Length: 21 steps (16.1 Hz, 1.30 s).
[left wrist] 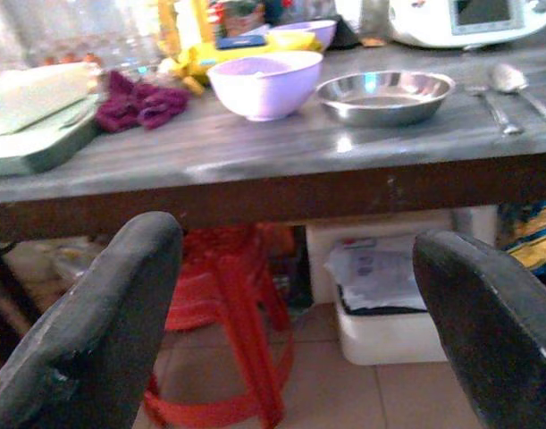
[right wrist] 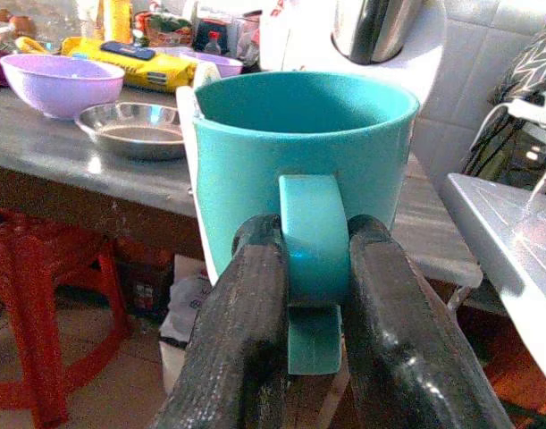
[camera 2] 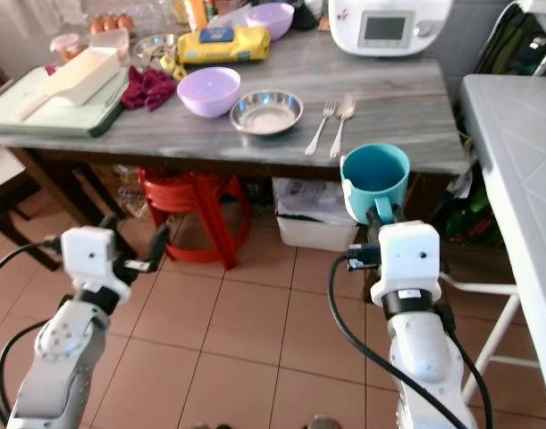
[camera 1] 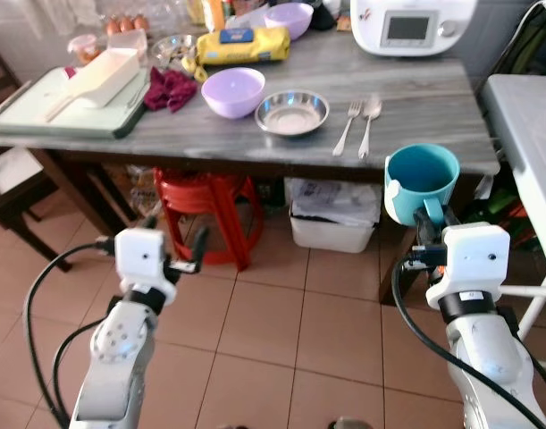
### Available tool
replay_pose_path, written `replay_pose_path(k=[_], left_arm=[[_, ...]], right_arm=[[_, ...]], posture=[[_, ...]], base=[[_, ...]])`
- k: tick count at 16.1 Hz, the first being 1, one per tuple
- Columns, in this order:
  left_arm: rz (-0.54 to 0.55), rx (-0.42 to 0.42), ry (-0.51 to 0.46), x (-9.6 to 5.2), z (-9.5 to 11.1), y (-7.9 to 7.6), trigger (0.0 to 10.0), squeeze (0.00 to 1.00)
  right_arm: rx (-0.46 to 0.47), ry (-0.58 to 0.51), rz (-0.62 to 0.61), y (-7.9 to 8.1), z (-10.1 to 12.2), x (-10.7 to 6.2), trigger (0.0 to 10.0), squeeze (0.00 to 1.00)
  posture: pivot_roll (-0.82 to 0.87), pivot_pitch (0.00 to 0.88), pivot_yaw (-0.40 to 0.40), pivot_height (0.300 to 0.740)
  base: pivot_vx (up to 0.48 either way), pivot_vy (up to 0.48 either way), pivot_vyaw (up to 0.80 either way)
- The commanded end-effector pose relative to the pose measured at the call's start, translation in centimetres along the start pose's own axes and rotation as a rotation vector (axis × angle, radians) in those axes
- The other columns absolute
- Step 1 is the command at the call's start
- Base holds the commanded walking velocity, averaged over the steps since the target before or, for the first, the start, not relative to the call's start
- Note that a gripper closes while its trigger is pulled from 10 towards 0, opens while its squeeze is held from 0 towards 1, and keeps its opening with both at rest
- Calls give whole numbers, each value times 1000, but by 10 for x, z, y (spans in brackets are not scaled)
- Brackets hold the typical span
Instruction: Setting the table
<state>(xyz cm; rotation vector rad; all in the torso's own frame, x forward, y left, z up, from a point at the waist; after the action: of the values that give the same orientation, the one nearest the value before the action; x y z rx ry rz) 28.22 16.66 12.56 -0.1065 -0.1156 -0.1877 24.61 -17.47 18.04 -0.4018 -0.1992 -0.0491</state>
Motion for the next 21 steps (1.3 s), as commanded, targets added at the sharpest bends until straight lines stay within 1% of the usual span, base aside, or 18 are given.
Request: replay_pose_path(k=[1,3,7,8,9,10,11,14,21], left_arm=[[5,3,5,-1,1,4,10000,0],[3,1,16,-2,-2,3,10000,0],[-22,-17,9,1,1,-3,10000,0],[-32,-29,14,0,0,-4,10000,0],[-40,-23,16,0,0,-5,10000,0],[-44,-35,12,0,1,-7,10000,0],[-43,-22,23,0,-1,-6,10000,0],[-37,-21,29,-1,-2,-5,10000,0],[-47,-20,27,1,-1,-5,10000,0]], right_arm=[[3,-30,2,1,5,2,10000,0],[7,-27,3,2,4,2,10000,0],[0,-47,4,3,8,5,10000,0],[-2,-50,2,3,9,5,10000,0],[-2,-52,2,2,9,5,10000,0],[-3,-55,3,2,9,6,10000,0],[-5,-62,0,2,11,6,10000,0],[-15,-89,-5,2,17,7,10000,0],[-18,-88,-6,3,17,7,10000,0]], posture=[[-142,168,96,740],[-141,164,97,740],[-138,164,97,740],[-139,165,98,740],[-139,165,98,740],[-139,166,101,740],[-139,166,101,740],[-139,166,101,740],[-147,167,110,740]], base=[[480,0,0],[480,0,0],[480,0,0],[315,0,0],[315,0,0],[0,0,0],[0,0,0],[0,0,0],[0,0,0]])
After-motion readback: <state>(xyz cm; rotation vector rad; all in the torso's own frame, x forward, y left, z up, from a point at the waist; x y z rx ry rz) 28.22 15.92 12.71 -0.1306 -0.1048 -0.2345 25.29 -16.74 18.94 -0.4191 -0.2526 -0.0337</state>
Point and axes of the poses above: a point about 5 cm out from each wrist's last joint towards the gripper, its own x axis pointing out of the wrist towards the gripper, its own z axis along the axis of the wrist's last joint, y = z × x, the point moved 1 cm from there along x, pointing out of the wrist towards the gripper, and after that the axes turned 8 degrees about -x, right-handed, at the moved point
